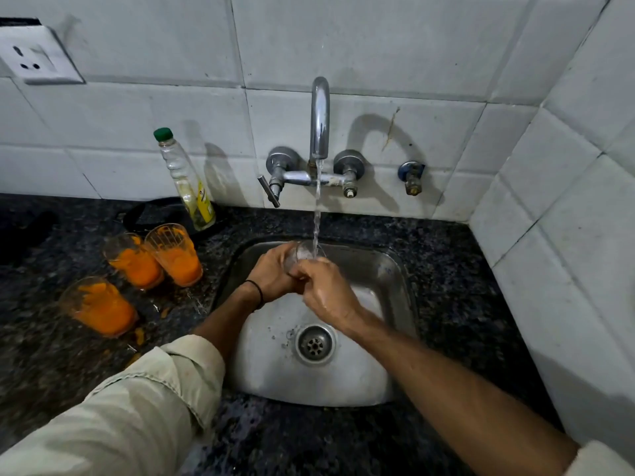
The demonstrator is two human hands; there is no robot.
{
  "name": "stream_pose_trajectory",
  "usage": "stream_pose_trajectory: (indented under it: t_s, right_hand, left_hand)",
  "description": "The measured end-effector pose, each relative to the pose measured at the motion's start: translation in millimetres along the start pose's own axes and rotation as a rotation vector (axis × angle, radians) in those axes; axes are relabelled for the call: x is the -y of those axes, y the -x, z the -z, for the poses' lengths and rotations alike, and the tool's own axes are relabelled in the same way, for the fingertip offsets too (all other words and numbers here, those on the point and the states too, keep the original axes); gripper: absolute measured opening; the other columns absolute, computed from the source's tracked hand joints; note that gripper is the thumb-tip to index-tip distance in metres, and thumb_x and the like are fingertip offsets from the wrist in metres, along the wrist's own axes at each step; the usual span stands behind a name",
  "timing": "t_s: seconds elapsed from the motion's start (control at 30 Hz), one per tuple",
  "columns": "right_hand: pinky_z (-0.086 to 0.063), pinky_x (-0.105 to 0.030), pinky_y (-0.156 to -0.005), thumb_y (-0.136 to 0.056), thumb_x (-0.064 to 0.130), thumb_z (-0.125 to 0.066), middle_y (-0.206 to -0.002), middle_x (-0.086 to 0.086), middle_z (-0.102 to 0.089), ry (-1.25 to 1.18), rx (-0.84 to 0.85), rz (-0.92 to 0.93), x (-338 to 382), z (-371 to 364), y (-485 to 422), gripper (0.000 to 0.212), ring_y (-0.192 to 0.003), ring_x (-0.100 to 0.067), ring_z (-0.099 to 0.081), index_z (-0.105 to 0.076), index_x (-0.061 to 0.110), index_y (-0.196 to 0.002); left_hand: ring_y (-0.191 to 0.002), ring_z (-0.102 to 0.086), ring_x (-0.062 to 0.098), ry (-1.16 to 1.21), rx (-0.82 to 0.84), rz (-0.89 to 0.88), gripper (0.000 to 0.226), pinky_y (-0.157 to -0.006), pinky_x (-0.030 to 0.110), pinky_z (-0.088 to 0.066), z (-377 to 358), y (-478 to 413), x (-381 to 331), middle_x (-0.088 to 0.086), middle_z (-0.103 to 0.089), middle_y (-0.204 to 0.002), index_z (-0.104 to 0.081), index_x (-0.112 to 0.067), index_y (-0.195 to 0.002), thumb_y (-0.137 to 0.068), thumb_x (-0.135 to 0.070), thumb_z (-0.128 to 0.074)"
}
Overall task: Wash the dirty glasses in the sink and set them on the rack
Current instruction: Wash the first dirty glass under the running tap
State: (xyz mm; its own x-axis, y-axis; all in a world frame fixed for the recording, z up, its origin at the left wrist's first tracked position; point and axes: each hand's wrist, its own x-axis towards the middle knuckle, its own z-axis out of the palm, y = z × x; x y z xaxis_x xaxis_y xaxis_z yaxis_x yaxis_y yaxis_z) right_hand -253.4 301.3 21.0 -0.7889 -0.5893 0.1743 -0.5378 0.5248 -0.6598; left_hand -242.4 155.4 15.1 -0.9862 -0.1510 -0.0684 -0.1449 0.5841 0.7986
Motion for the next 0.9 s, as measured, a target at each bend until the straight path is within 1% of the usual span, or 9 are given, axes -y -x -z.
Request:
stream_pose_trajectory:
  t_s: [0.07, 0.13, 0.2, 0.27, 0.37, 0.5, 0.6, 0.77, 0.9]
  right_hand:
    - [-0.044, -0.038, -0.1, -0.074, -0.007, -0.059, -0.118, -0.003, -0.066, 0.361, 0.177, 0.262, -22, 19, -4, 0.04, -0.111, -0.021, -0.059, -0.071, 0.013, -0.107]
    - [-0.043, -0.032, -0.094, -0.079, -0.002, -0.059, -0.12, -0.002, -0.064, 0.56, 0.368, 0.299, -28, 33, -13, 0.038, -0.108, -0.021, -0.06, -0.066, 0.015, -0.111]
    - [-0.044, -0.023, -0.074, -0.079, 0.001, -0.061, -0.107, -0.004, -0.064, 0.454, 0.434, 0.14, -15, 33, -17, 0.032, -0.096, -0.021, -0.063, -0.063, 0.012, -0.109]
    - [-0.049, -0.022, -0.067, -0.075, 0.0, -0.064, -0.095, -0.008, -0.062, 0.101, 0.43, -0.083, -8, 25, -23, 0.021, -0.087, -0.019, -0.061, -0.066, 0.002, -0.096]
    - [-0.053, -0.039, -0.085, -0.078, 0.028, -0.065, -0.088, -0.012, -0.07, -0.645, 0.189, -0.516, -4, 12, -20, 0.026, -0.084, -0.025, -0.067, -0.072, 0.005, -0.088]
    - [-0.053, -0.034, -0.066, -0.091, 0.032, -0.064, -0.085, -0.013, -0.074, -1.244, -0.345, -0.983, -3, -17, -14, 0.024, -0.07, -0.024, -0.067, -0.075, 0.011, -0.086]
    - [-0.05, -0.032, -0.057, -0.093, 0.028, -0.055, -0.092, -0.015, -0.071, -1.558, -0.419, -1.176, -5, -37, -7, 0.024, -0.067, -0.029, -0.065, -0.069, 0.009, -0.095]
    - [-0.049, -0.035, -0.059, -0.097, 0.028, -0.048, -0.082, -0.015, -0.065, -1.645, -0.512, -1.241, -9, -54, 9, 0.029, -0.073, -0.029, -0.059, -0.061, 0.004, -0.086]
    - [-0.045, -0.029, -0.052, -0.092, 0.032, -0.065, -0.053, -0.007, -0.062, -1.284, -0.528, -1.221, -22, -52, 3, 0.03, -0.049, -0.021, -0.053, -0.065, 0.007, -0.076]
  left_hand:
    - [-0.092, -0.066, 0.014, -0.002, 0.059, 0.0, 0.053, -0.073, 0.022, -0.05, 3, 2, -1, -0.01, -0.068, -0.092, -0.063, -0.029, -0.096, -0.054, -0.005, -0.085]
    - [-0.091, -0.066, 0.013, -0.065, 0.107, -0.024, 0.058, -0.071, 0.02, -0.05, -1, 5, -4, -0.009, -0.069, -0.096, -0.065, -0.025, -0.103, -0.052, -0.006, -0.086]
    - [-0.098, -0.064, 0.013, -0.095, 0.099, -0.019, 0.071, -0.078, 0.021, -0.048, -6, 5, -7, -0.007, -0.069, -0.106, -0.064, -0.021, -0.117, -0.052, -0.009, -0.088]
    - [-0.104, -0.063, 0.016, -0.188, 0.076, -0.01, 0.077, -0.084, 0.026, -0.048, -7, 2, -9, -0.002, -0.068, -0.111, -0.061, -0.02, -0.125, -0.054, -0.016, -0.091]
    - [-0.102, -0.066, 0.023, -0.459, 0.057, 0.006, 0.07, -0.083, 0.036, -0.053, -1, 3, -17, -0.001, -0.07, -0.11, -0.059, -0.03, -0.12, -0.057, -0.033, -0.089]
    - [-0.104, -0.064, 0.022, -0.79, 0.124, -0.129, 0.068, -0.086, 0.038, -0.053, 2, 1, -37, -0.003, -0.067, -0.115, -0.056, -0.036, -0.123, -0.062, -0.051, -0.082]
    - [-0.101, -0.063, 0.021, -0.894, 0.24, -0.19, 0.066, -0.083, 0.035, -0.051, 5, -6, -52, -0.005, -0.066, -0.111, -0.06, -0.039, -0.118, -0.059, -0.063, -0.078]
    - [-0.097, -0.063, 0.017, -0.623, 0.323, -0.116, 0.058, -0.085, 0.036, -0.054, 6, -8, -47, -0.006, -0.067, -0.108, -0.069, -0.031, -0.11, -0.061, -0.057, -0.085]
    - [-0.065, -0.059, 0.004, -0.32, 0.237, 0.002, 0.047, -0.061, 0.022, -0.053, 1, 4, -22, -0.005, -0.07, -0.097, -0.07, -0.023, -0.112, -0.071, -0.042, -0.084]
